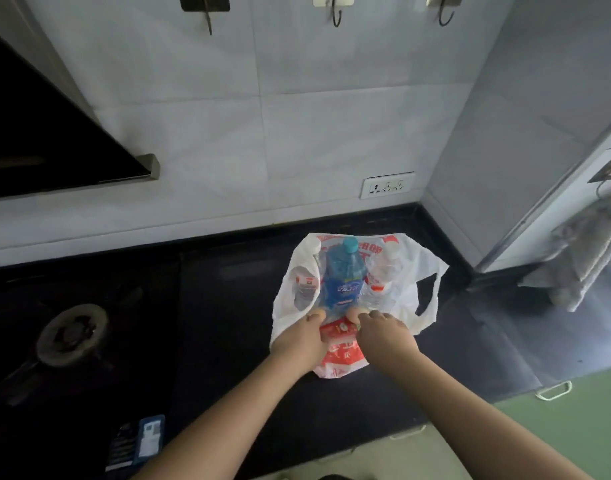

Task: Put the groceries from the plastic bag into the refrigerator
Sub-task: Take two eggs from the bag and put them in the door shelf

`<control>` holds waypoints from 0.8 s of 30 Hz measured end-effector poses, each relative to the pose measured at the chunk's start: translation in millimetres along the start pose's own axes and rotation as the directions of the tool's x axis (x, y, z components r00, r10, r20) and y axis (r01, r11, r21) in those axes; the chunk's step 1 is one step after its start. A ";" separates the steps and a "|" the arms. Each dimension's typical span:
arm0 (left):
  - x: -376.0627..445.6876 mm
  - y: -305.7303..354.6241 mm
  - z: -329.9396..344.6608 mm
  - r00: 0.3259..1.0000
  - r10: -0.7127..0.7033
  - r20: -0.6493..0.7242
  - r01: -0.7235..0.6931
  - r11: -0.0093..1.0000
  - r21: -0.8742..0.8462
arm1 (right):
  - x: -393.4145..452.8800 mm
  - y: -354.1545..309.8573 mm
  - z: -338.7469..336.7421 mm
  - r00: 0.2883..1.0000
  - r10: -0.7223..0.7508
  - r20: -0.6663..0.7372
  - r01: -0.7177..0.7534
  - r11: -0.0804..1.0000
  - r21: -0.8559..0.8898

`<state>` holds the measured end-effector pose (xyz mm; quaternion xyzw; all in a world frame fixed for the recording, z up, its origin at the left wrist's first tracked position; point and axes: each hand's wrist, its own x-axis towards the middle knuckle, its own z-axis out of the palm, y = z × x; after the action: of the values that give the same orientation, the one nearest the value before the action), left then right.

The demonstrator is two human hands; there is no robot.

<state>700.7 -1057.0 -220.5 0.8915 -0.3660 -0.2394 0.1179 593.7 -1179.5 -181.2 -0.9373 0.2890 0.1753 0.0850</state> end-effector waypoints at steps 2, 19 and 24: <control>1.7 -3.2 3.4 0.999 -0.036 -0.019 0.035 0.999 -0.024 | 0.4 4.7 9.7 0.998 0.028 0.051 -0.021 0.992 -0.122; 30.3 -7.5 11.1 0.960 0.152 -0.234 -0.101 0.971 0.217 | 34.2 30.4 29.9 0.997 -0.074 -0.019 0.073 0.996 -0.051; 51.9 0.9 17.3 0.954 0.195 -0.226 -0.146 0.965 0.216 | 55.4 12.0 21.1 0.970 -0.241 0.025 0.242 0.969 -0.041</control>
<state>723.3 -1095.1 -252.6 0.8864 -0.4465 -0.0789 0.0936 623.7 -1212.2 -222.3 -0.9654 0.1678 0.1792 0.0879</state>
